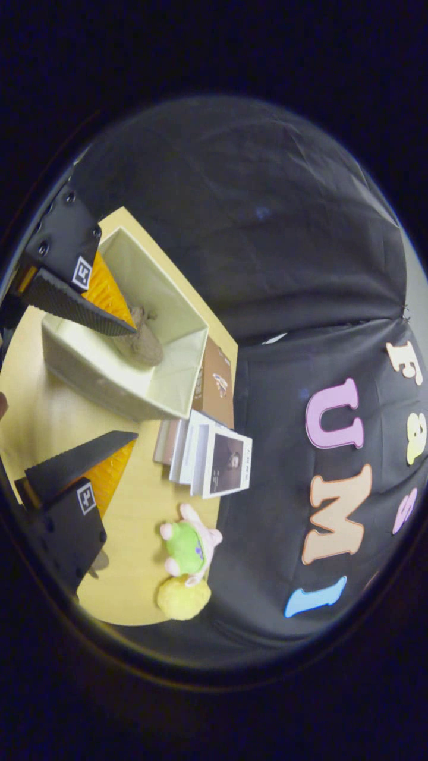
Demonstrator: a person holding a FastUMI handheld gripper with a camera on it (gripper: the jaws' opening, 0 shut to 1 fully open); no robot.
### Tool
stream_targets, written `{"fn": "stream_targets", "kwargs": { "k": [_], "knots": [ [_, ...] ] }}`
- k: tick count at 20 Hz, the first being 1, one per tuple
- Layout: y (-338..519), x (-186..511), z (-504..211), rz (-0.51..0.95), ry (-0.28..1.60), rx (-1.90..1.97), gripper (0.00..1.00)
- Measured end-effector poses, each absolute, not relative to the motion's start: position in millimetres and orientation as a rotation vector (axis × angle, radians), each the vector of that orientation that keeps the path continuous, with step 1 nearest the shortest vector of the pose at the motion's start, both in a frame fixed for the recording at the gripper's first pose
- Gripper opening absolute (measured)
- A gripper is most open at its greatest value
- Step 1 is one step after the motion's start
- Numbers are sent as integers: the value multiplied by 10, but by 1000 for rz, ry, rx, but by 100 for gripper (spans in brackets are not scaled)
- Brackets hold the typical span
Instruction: Open the storage box then place both shoes into the box .Put the left shoe in first, then the right shoe, with the right side of both shoes facing outward in a uniform manner.
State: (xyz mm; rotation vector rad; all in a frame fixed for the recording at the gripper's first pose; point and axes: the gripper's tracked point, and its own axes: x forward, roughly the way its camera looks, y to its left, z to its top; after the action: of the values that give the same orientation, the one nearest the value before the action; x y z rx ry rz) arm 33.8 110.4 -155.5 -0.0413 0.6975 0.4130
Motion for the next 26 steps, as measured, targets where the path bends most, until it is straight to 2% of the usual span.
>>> {"fn": "stream_targets", "kwargs": {
  "k": [14, 26],
  "knots": [
    [-971, 234, -1833, 132, 704, -85, 100],
    [-2062, -32, -2678, 45, 877, -109, 100]
  ]
}}
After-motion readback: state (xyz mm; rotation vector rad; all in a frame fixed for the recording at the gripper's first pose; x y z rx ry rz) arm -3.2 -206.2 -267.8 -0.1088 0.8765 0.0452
